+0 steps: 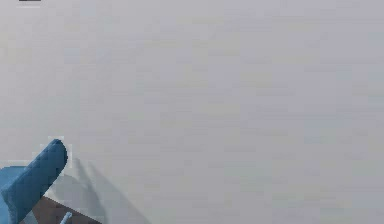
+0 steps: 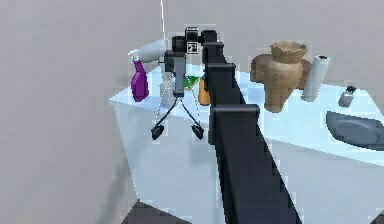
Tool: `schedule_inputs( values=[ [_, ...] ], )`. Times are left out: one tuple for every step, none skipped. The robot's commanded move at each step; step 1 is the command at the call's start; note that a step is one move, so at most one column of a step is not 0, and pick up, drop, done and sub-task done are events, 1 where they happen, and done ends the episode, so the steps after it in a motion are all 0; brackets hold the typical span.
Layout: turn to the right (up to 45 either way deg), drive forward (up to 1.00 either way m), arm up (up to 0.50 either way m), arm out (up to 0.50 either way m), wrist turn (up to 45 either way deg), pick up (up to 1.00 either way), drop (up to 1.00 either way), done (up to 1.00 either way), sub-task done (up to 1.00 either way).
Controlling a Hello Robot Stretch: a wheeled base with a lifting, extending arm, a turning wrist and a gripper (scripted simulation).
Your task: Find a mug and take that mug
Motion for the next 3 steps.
schedule_inputs(
  values=[
    [0.0, 0.00, 0.00, 0.00, 45.0, 0.00, 0.00, 0.00, 0.00],
    [0.0, 0.00, 0.00, 0.00, 45.0, 0.00, 0.00, 0.00, 0.00],
    [0.0, 0.00, 0.00, 0.00, 45.0, 0.00, 0.00, 0.00, 0.00]
  ],
)
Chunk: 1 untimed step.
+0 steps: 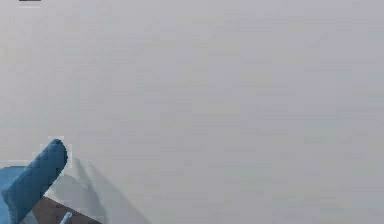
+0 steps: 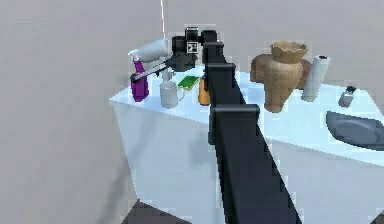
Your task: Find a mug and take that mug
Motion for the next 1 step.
schedule_inputs(
  values=[
    [0.0, 0.00, 0.00, 0.00, 30.0, 0.00, 0.00, 0.00, 0.00]
  ],
)
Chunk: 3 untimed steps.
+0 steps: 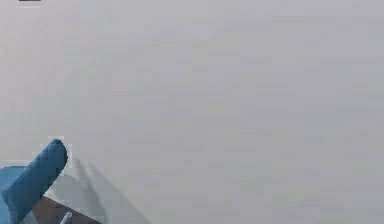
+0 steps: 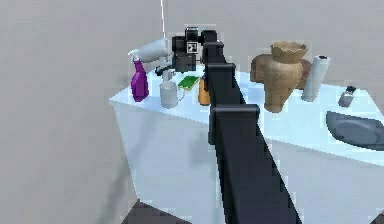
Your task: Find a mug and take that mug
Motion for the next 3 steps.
schedule_inputs(
  values=[
    [0.0, 0.00, -0.16, 0.00, 0.0, 0.00, 0.00, 0.00, 0.00],
    [0.0, 0.00, 0.00, 0.00, 0.0, 1.00, 0.00, 0.00, 0.00],
    [0.0, 0.00, 0.10, 0.00, 0.0, 0.00, 0.00, 0.00, 0.00]
  ],
)
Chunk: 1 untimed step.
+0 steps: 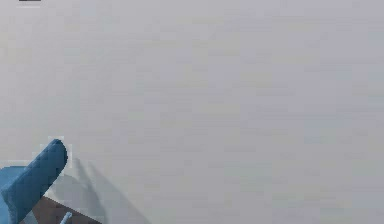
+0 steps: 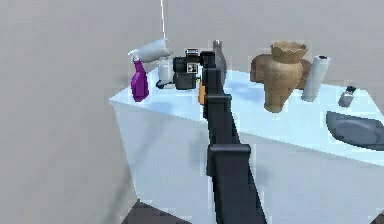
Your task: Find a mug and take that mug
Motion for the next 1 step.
schedule_inputs(
  values=[
    [0.0, 0.00, 0.00, 0.00, 0.0, 0.00, 0.00, 1.00, 0.00]
  ],
)
